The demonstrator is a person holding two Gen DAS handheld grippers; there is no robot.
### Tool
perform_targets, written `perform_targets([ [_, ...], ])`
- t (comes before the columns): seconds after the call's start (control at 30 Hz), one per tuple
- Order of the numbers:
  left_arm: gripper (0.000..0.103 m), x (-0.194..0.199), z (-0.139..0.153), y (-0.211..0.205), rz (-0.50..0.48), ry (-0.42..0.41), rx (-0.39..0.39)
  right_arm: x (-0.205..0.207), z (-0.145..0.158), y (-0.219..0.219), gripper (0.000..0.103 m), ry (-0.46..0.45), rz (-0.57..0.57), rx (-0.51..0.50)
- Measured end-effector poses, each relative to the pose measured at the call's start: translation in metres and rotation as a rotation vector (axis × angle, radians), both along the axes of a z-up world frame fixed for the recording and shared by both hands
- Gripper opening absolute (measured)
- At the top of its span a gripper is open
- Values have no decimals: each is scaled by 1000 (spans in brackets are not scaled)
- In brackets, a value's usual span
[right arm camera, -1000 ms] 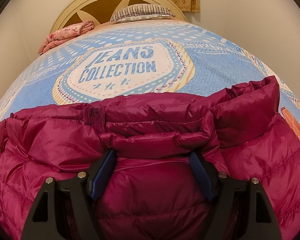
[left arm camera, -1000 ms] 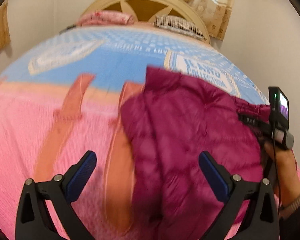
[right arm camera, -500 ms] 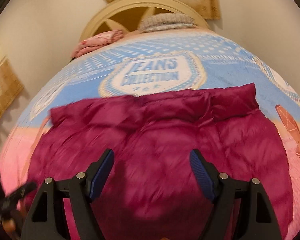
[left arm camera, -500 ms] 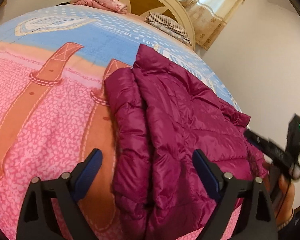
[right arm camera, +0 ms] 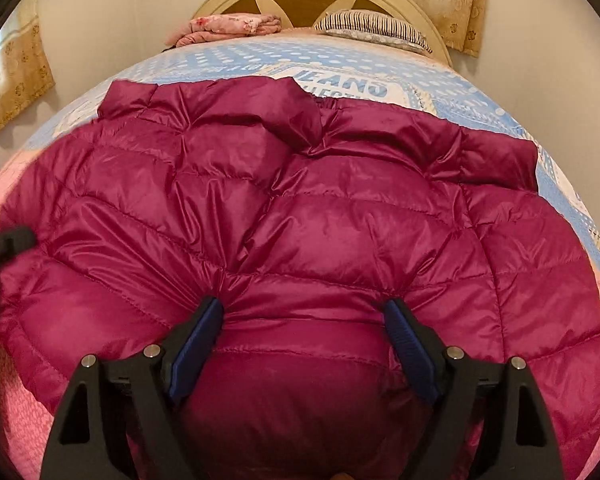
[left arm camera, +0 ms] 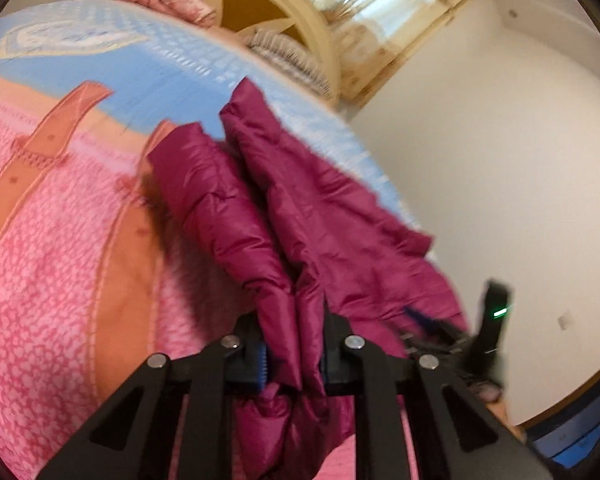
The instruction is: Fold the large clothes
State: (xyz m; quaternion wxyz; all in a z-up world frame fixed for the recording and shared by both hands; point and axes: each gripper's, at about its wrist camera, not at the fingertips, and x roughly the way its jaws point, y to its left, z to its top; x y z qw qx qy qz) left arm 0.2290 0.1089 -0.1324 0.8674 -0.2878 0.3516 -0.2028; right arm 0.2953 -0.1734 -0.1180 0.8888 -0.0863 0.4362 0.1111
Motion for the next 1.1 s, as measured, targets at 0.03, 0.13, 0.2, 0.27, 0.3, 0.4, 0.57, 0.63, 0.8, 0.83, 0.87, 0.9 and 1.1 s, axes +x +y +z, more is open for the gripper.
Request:
perform_targets([
  [0.03,18,-1,6,-2,-7,-17,-2,-1,0,-2,84,-2,-2,8],
  [0.13,17,1,22,-14,-26,-41,14,-3,-2,-1,84,-4,-3,12],
  [0.2,17,2,32,-21,-30,-55,10,-4,-2,-3,84,-5,-4,22],
  [0.27,17,2,46,-31,-37,-82,0,-3,-2,-4,84,-4,-4,34],
  [0.3,17,2,54,-37,-44,-97,0,-2,-2,-5,84,-4,-4,40],
  [0.4,17,0,80,-61,-85,-153,33,-3,-2,-6,84,-4,-4,54],
  [0.57,17,0,111,-119,-190,-224,123,-4,0,-14,84,5,-3,104],
  [0.63,17,0,117,-145,-232,-250,166,-3,1,-22,84,19,5,146],
  [0.8,17,2,125,-183,-295,-299,199,-24,29,-67,85,38,0,221],
  [0.83,17,2,125,-186,-298,-305,207,-31,37,-82,85,32,-10,242],
  [0.87,17,3,123,-194,-301,-314,227,-37,45,-98,85,20,-30,255],
  [0.9,17,2,119,-199,-302,-317,239,-41,52,-111,85,6,-53,262],
  [1.1,18,3,97,-254,-331,-366,412,-50,119,-214,85,-126,-211,485],
])
